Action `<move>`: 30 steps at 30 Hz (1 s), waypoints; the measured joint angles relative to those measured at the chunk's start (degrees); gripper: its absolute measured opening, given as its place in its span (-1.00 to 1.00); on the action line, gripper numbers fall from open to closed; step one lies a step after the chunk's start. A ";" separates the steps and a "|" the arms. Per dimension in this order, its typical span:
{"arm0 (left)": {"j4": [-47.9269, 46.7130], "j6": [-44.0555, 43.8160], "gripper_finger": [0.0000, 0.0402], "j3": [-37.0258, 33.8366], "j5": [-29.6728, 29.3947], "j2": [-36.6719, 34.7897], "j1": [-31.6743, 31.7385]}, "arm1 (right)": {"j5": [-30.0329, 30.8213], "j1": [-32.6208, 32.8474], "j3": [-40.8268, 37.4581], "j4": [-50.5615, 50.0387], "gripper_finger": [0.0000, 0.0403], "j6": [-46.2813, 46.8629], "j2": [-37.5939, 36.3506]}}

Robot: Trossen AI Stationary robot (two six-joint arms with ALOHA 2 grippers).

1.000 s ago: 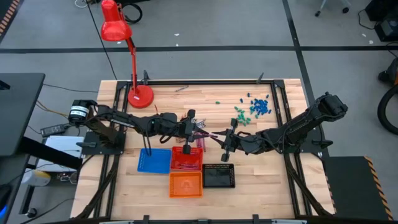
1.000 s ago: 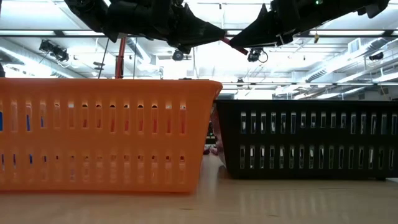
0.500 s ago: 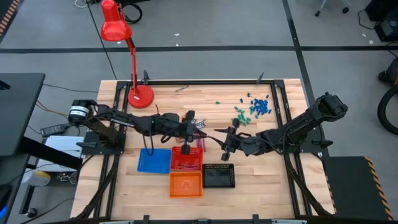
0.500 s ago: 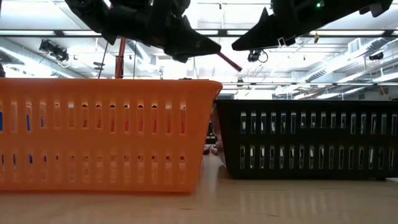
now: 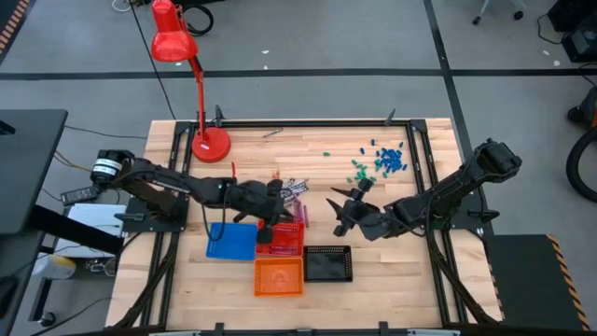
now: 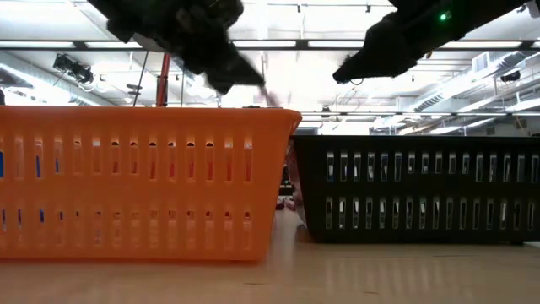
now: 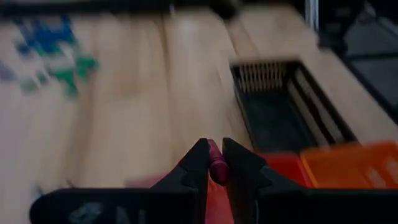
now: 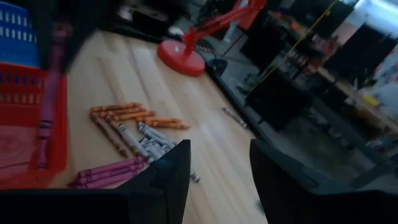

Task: Sort crayons
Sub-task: Put the violet crayon into the red bin

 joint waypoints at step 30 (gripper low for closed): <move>1.93 -2.72 -0.75 -0.02 -11.23 11.50 -7.98 | -17.30 -7.88 0.02 -4.74 -0.17 9.76 0.00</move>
